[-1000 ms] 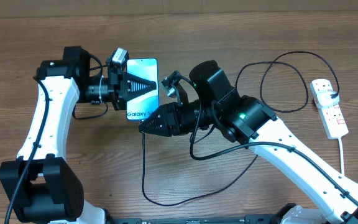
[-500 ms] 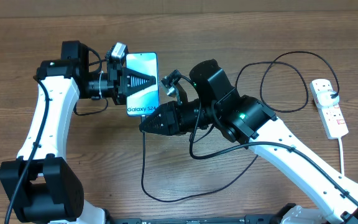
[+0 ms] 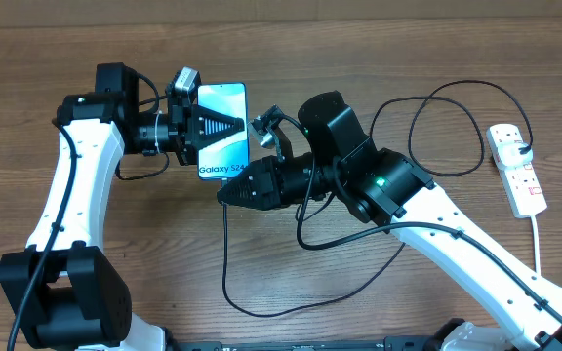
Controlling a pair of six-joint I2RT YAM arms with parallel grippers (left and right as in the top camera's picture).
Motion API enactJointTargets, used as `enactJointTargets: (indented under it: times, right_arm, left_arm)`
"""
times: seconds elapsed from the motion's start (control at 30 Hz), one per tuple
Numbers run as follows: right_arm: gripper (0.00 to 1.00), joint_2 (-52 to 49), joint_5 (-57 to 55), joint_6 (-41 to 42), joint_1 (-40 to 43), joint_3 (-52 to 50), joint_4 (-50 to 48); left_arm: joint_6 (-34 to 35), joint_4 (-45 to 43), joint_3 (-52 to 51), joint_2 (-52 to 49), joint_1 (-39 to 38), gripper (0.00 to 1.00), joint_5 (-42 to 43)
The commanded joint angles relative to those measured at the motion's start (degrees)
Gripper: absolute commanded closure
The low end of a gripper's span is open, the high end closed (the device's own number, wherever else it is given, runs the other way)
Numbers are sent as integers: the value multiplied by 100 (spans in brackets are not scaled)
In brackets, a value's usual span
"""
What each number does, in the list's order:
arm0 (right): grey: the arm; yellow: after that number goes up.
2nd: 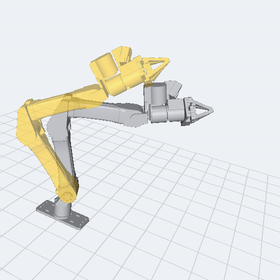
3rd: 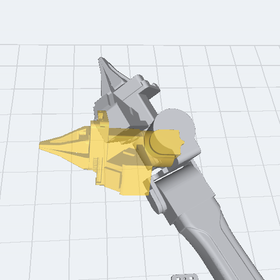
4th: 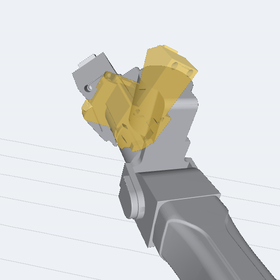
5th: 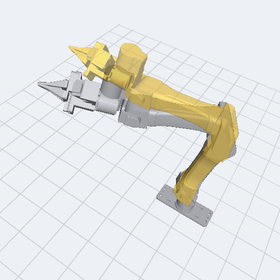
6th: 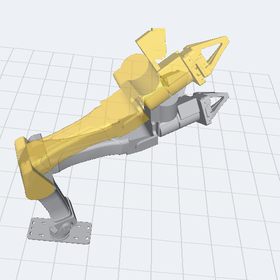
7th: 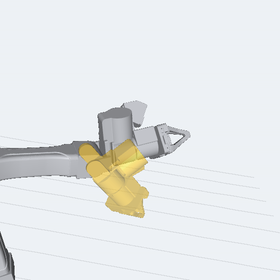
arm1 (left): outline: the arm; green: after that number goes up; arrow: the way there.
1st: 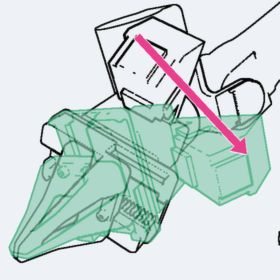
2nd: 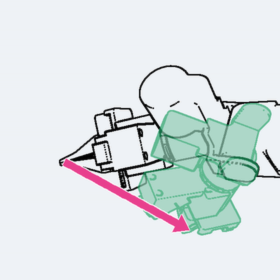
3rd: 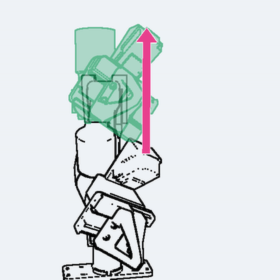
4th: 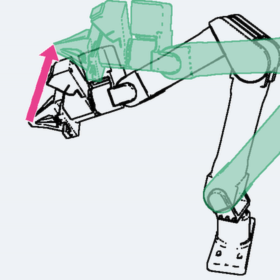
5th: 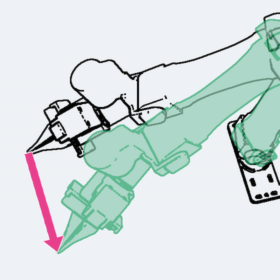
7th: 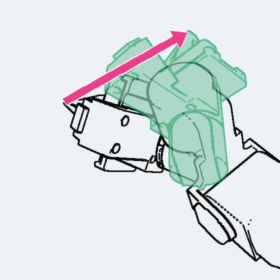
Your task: Plug charger to phone and switch on socket
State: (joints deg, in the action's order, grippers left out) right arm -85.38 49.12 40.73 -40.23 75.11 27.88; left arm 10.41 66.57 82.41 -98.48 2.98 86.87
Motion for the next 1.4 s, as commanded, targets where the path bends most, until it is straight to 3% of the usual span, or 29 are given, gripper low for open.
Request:
enactJointTargets:
  times: [0.0, 0.2, 0.33, 1.37]
  right_arm:
    - [78, 13, 2, -26, -33, 105, -111]
    - [83, 13, -2, -44, -33, 105, -216]
    - [96, 13, -17, -42, -33, 103, -214]
    - [96, 9, -752, 684, 157, 103, -511]
  left_arm:
    - [168, 4, 24, 109, -39, 95, 317]
    - [295, 4, 24, 109, -39, 96, 295]
    - [291, 2, 24, 109, -39, 95, 256]
    - [-280, 111, 24, 109, -302, 96, 254]
